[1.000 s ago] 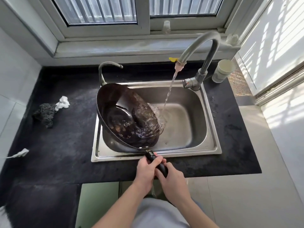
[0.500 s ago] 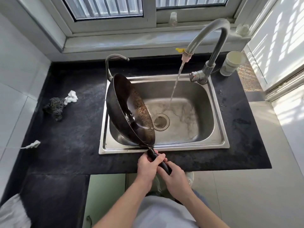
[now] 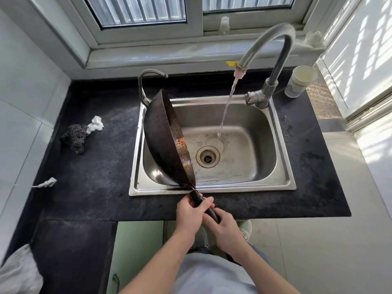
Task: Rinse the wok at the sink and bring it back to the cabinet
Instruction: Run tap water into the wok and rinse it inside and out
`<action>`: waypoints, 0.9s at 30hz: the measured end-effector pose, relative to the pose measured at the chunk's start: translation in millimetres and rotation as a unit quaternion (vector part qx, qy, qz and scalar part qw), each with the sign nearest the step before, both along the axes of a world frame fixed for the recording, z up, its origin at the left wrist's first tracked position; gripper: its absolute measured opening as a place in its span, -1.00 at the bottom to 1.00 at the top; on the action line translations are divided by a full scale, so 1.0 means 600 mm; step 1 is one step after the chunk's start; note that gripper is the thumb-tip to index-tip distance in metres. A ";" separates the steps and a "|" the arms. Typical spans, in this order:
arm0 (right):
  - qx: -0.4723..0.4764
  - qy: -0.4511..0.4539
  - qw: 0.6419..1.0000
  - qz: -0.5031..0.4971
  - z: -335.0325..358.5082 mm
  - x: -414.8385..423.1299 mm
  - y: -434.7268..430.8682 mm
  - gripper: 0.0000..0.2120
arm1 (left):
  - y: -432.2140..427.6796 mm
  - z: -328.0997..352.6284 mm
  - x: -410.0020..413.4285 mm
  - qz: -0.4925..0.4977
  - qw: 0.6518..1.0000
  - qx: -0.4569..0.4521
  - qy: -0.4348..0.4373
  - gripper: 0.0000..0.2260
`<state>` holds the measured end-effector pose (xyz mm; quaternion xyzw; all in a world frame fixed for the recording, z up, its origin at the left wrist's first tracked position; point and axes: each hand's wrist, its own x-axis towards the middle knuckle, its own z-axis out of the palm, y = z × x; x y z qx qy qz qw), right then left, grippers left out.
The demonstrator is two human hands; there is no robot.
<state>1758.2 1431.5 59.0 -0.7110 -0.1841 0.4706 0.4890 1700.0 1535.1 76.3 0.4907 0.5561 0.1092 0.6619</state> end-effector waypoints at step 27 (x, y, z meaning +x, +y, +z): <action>0.014 0.199 0.980 0.014 0.030 0.065 -0.018 -0.79 | -0.006 0.003 0.049 0.065 0.953 -0.228 -0.190 -0.88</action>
